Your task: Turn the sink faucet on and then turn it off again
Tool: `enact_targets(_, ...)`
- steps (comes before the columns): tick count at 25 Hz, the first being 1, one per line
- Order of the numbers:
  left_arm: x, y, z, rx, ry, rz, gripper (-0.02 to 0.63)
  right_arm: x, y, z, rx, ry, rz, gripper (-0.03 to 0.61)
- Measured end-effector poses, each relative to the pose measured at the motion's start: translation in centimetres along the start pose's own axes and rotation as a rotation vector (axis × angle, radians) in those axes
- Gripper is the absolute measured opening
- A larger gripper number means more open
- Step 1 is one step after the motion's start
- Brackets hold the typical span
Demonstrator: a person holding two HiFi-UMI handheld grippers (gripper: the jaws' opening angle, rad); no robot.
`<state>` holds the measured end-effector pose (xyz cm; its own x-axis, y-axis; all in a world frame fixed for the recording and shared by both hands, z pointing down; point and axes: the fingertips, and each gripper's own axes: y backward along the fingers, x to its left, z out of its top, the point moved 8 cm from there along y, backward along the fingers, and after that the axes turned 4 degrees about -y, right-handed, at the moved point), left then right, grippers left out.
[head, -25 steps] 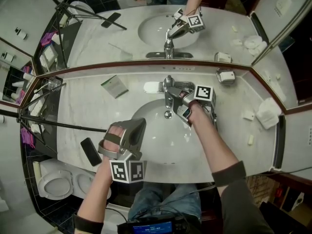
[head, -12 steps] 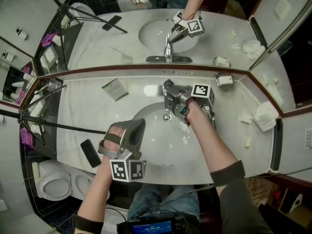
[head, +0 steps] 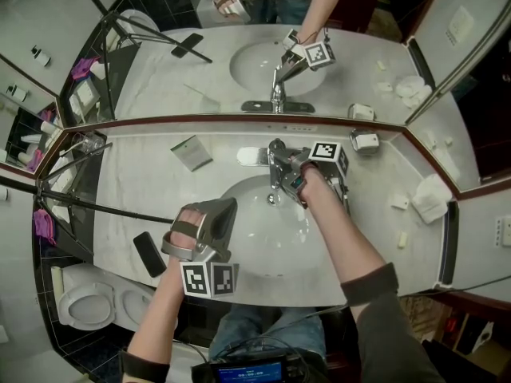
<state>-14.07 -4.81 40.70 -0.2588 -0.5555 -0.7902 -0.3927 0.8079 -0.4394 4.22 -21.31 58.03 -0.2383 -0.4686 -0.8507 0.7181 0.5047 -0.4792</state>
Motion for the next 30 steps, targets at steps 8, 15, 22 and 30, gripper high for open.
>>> enact_targets(8, 0.4, 0.4, 0.1, 0.009, 0.001, -0.002, 0.003, 0.9, 0.1, 0.3, -0.013, -0.034, -0.035, 0.115)
enact_targets(15, 0.9, 0.9, 0.1, 0.019, 0.000, 0.008, 0.002, 1.2, 0.2, 0.2, -0.024, -0.051, -0.028, 0.123)
enact_targets(22, 0.4, 1.4, 0.3, 0.025, -0.011, 0.002, 0.003, 0.8, 0.1, 0.0, -0.038, -0.056, -0.038, 0.127)
enact_targets(30, 0.5, 2.7, 0.4, 0.036, -0.016, 0.010, 0.002, 1.4, 1.5, -0.3, -0.067, 0.010, -0.054, 0.124)
